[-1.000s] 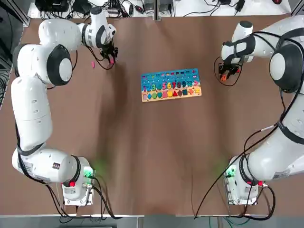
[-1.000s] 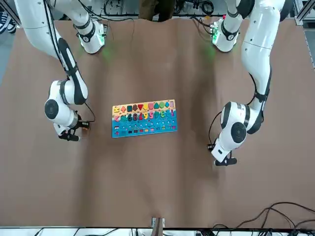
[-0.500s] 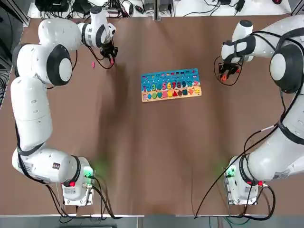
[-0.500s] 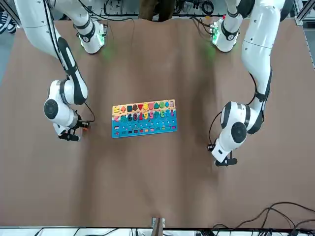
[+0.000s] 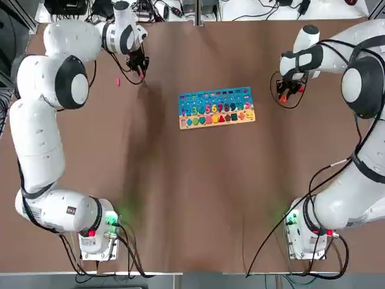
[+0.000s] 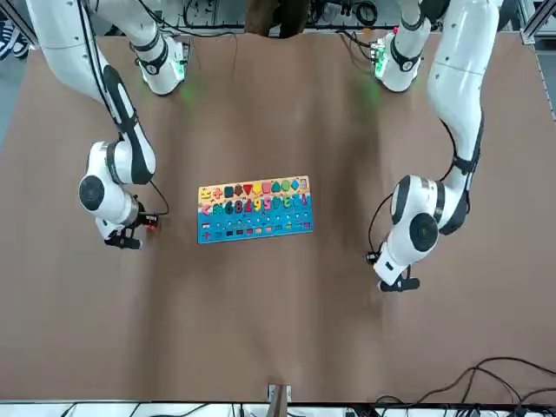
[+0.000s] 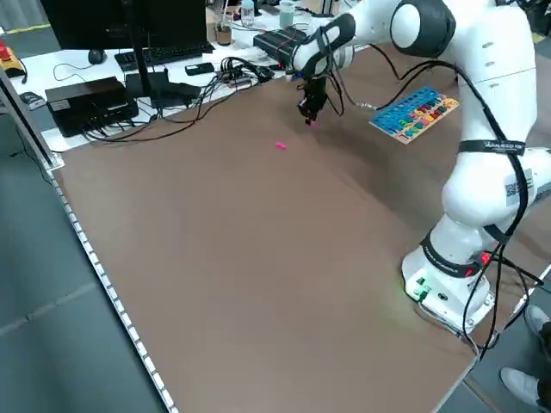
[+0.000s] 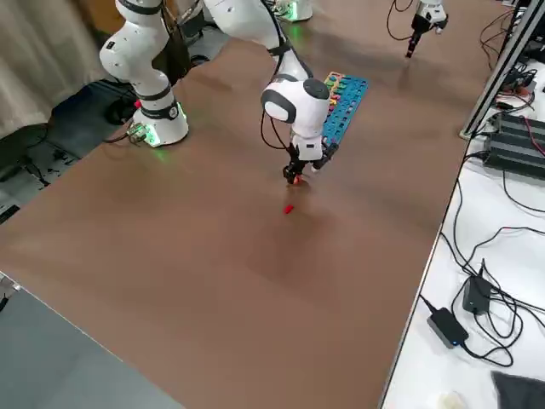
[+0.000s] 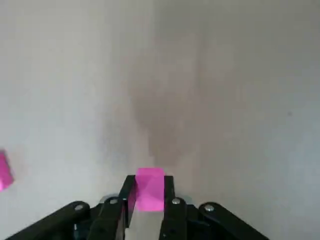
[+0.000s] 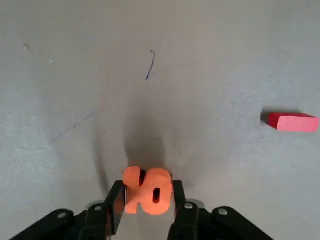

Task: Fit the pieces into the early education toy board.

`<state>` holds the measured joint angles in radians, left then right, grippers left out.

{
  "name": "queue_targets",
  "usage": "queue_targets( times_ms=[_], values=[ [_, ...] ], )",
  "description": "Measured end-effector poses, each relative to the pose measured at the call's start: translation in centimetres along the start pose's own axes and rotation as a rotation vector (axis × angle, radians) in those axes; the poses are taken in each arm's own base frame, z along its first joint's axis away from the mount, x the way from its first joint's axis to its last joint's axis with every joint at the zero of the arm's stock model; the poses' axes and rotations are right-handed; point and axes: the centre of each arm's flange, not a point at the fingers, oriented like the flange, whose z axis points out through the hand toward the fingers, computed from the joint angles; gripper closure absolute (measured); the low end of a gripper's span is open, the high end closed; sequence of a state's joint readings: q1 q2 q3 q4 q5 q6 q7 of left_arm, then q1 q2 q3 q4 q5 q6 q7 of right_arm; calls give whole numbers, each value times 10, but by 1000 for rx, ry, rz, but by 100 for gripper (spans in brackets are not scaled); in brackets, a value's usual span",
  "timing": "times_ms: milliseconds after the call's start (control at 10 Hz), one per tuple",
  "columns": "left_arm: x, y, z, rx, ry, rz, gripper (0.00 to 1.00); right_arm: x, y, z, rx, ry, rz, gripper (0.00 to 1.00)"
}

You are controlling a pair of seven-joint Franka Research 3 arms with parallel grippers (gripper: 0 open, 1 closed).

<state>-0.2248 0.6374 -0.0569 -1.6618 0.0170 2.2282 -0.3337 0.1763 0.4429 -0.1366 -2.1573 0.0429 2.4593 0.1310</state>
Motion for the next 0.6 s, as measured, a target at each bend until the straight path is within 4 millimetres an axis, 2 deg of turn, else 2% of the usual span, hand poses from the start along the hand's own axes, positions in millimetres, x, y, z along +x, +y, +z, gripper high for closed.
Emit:
queue_targets(
  times_ms=[100,200,300,600],
  values=[
    [-12,18,-19,5,-7,15,74,0,0,0,0,0,0,56],
    [-31,42,-30,11,-11,19,74,0,-1,0,0,0,-1,56],
    [-54,74,-32,18,-17,22,74,0,-1,-1,0,0,-2,58],
    [-120,168,-22,21,-45,14,74,-1,-3,-1,-1,-7,-5,59]
  ],
)
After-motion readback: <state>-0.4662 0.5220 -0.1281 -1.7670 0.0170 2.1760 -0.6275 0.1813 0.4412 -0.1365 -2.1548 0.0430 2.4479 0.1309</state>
